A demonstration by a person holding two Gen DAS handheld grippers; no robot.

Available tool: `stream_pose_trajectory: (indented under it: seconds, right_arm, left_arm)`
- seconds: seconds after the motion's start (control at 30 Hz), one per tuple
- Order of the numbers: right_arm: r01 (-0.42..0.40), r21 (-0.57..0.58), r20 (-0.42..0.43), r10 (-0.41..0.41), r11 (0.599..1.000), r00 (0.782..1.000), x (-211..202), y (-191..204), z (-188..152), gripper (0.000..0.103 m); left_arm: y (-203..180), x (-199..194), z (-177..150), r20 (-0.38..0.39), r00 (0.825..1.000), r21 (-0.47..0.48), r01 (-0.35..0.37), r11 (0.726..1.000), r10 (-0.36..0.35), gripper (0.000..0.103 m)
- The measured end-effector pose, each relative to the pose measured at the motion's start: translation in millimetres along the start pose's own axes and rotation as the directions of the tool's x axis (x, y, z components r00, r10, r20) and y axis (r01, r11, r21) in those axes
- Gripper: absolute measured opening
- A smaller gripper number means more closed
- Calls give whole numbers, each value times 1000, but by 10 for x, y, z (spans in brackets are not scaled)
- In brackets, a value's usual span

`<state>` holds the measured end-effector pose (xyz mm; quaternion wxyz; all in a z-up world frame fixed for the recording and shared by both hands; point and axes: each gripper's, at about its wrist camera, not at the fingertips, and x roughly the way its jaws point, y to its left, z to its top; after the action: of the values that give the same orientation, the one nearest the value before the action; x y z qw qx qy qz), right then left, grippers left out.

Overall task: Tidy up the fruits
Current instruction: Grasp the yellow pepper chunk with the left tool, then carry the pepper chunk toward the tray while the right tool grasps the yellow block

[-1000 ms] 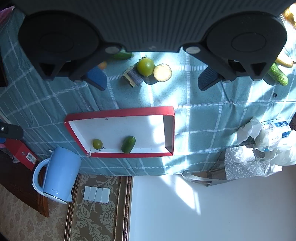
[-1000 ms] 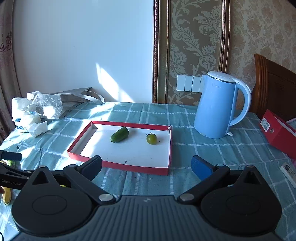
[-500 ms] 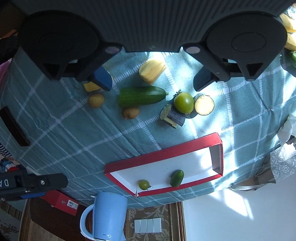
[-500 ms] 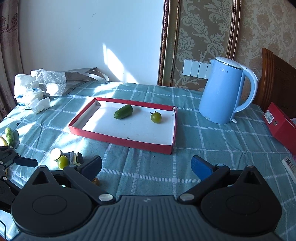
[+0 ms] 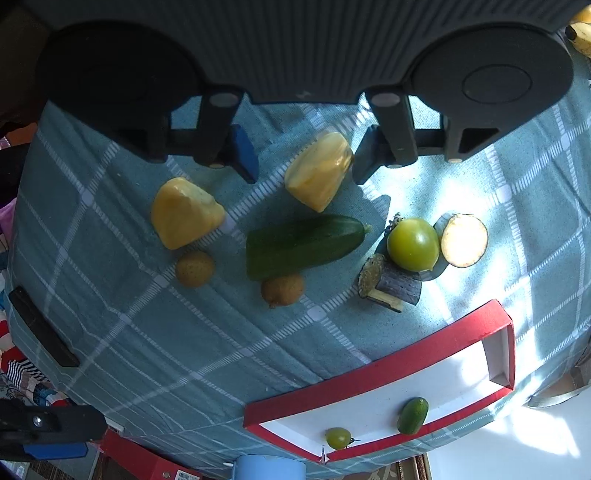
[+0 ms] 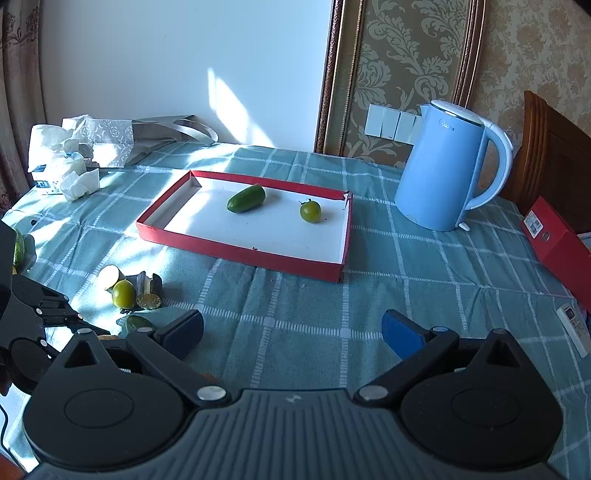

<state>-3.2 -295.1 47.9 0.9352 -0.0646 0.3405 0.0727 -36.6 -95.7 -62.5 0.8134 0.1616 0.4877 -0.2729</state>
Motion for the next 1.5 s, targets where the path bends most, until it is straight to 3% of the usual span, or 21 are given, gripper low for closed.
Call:
stream_pose_trajectory:
  seconds: [0.13,0.2,0.53,0.7,1.03,1.17,1.3,1.5]
  right_arm:
    - [-1,0,-13,1,1000,1000,1,10,-48,103]
    - [-4,-6,-19,4,1000,1000,11,31,-73,103]
    - [-18,-72,-76,13,997,997,111,212,-186,103]
    - [-85,-106,-89,76,991,993,132,325,-274,103]
    - [-170,-206,-163,138,964,977,307,710,-491,98]
    - [-196,-222,-209,150,955,966,400,826,-573,85]
    - [-220,-193,-259,167,956,951,509,870,-626,60]
    - [-226,-178,-293,167,958,941,603,931,-667,57]
  left_arm:
    - [7,19,30,-4,1000,11,8,1000,-8,45]
    - [29,10,47,-3,1000,6,10,1000,-10,35]
    - [124,-43,46,-7,999,-35,40,999,-40,34]
    - [222,-135,36,23,998,-93,52,994,-50,33]
    - [377,-572,-65,109,994,-206,22,978,1,33]
    - [406,-676,-81,123,992,-227,11,974,18,33]
    - [418,-737,-92,135,990,-228,-1,974,33,33]
    - [408,-786,-93,144,989,-203,3,979,27,33]
